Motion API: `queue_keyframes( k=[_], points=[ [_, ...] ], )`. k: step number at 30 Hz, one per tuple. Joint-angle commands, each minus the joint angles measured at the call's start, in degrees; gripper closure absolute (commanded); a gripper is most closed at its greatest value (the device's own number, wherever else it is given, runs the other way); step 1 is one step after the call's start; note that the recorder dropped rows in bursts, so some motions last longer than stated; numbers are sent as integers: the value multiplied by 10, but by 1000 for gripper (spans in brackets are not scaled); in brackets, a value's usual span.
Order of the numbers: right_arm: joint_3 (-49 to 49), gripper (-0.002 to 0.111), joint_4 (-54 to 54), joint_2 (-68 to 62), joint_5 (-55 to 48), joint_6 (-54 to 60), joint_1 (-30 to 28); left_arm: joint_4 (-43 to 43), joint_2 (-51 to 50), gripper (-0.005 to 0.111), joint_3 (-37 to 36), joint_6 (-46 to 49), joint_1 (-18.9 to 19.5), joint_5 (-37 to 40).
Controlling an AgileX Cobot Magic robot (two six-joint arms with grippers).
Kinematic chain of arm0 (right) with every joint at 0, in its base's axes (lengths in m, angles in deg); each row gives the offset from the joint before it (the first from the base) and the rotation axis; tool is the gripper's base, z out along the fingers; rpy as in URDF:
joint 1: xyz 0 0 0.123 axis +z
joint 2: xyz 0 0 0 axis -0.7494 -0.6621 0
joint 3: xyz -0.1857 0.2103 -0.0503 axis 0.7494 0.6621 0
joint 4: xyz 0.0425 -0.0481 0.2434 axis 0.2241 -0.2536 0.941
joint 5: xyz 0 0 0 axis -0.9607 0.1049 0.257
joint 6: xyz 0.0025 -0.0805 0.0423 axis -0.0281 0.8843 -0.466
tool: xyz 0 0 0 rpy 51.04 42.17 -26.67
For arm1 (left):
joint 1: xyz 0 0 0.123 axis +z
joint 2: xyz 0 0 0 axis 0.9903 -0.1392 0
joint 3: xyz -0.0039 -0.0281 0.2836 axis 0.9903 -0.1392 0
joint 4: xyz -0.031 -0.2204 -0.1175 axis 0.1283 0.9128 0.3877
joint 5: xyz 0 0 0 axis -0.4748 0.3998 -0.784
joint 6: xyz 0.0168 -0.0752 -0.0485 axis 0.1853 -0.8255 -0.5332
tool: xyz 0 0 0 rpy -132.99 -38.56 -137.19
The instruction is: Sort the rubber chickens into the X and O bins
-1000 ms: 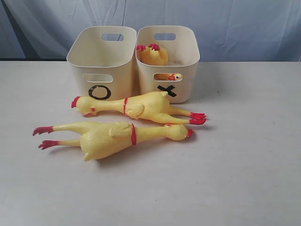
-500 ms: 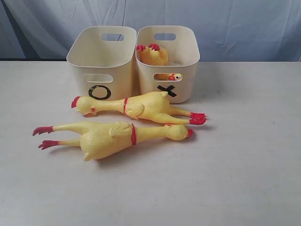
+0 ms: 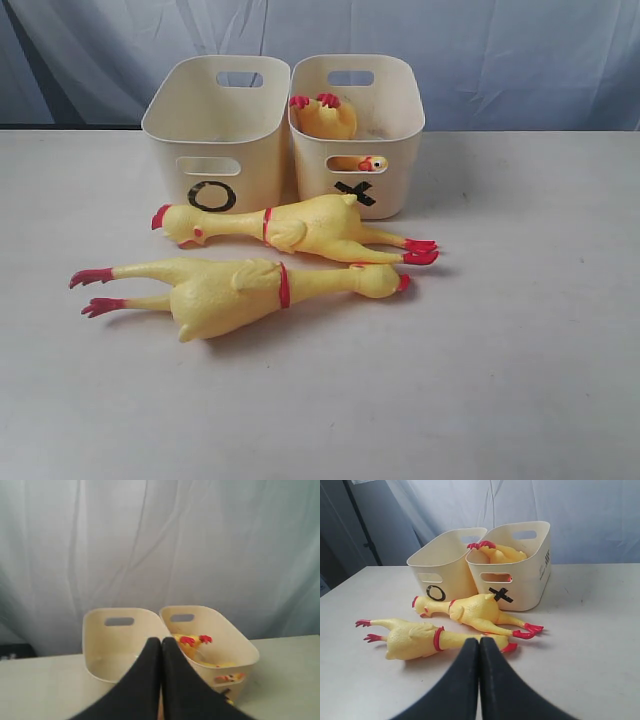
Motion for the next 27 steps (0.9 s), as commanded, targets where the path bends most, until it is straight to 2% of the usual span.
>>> queue_keyframes(
  k=[1,4,6,12,27],
  points=[
    [3,108,-1,3,-1,4,-2,-62,-28,107,19,-82,-1,-83],
    [3,108,-1,3,-3,4,-2,-62,-37,107,19,-84,-1,-97],
    [3,108,-1,3,-20,4,-2,-62,-37,107,19,-42,-1,-103],
    [3,108,-1,3,-31,4,-2,-62,-37,107,19,39,-1,-37],
    [3,108,-1,3,-31,4,-2,-62,-37,107,19,58,-1,-42]
  ],
)
